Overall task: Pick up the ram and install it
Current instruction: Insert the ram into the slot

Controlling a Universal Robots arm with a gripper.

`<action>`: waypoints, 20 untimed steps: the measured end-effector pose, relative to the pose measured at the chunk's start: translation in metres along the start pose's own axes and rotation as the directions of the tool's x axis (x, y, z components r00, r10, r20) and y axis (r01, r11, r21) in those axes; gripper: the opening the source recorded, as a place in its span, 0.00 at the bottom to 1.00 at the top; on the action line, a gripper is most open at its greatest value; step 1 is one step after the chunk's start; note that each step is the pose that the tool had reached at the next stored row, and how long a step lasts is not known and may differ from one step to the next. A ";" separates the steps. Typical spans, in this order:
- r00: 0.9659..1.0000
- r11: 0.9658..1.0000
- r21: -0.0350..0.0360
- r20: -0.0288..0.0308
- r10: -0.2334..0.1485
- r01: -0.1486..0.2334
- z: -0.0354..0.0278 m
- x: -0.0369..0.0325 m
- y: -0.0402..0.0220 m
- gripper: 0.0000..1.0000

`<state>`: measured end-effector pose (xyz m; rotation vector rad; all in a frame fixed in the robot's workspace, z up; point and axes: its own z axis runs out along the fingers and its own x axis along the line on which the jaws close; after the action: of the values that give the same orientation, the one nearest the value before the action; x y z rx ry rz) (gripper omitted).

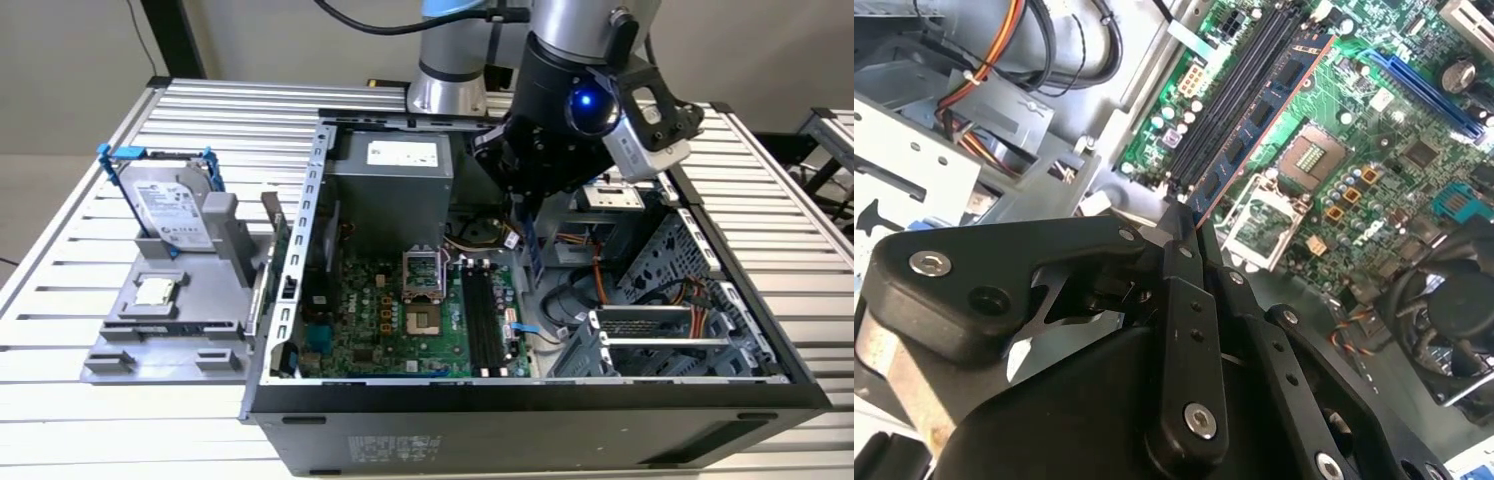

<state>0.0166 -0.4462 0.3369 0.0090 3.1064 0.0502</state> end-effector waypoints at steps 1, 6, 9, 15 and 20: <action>1.000 1.000 0.000 0.000 0.000 0.000 0.0012 0.0000 0.0000 0.00; 1.000 1.000 0.000 0.000 0.001 -0.001 0.0101 0.0003 -0.0003 0.00; 1.000 1.000 0.000 0.000 0.001 -0.001 0.0154 0.0005 -0.0005 0.00; 1.000 1.000 0.000 -0.001 0.001 -0.001 0.0264 0.0006 -0.0009 0.00; 1.000 1.000 0.005 -0.001 0.001 -0.001 0.0353 0.0010 -0.0012 0.00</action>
<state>0.0169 -0.4462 0.3016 0.0110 3.1073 0.0420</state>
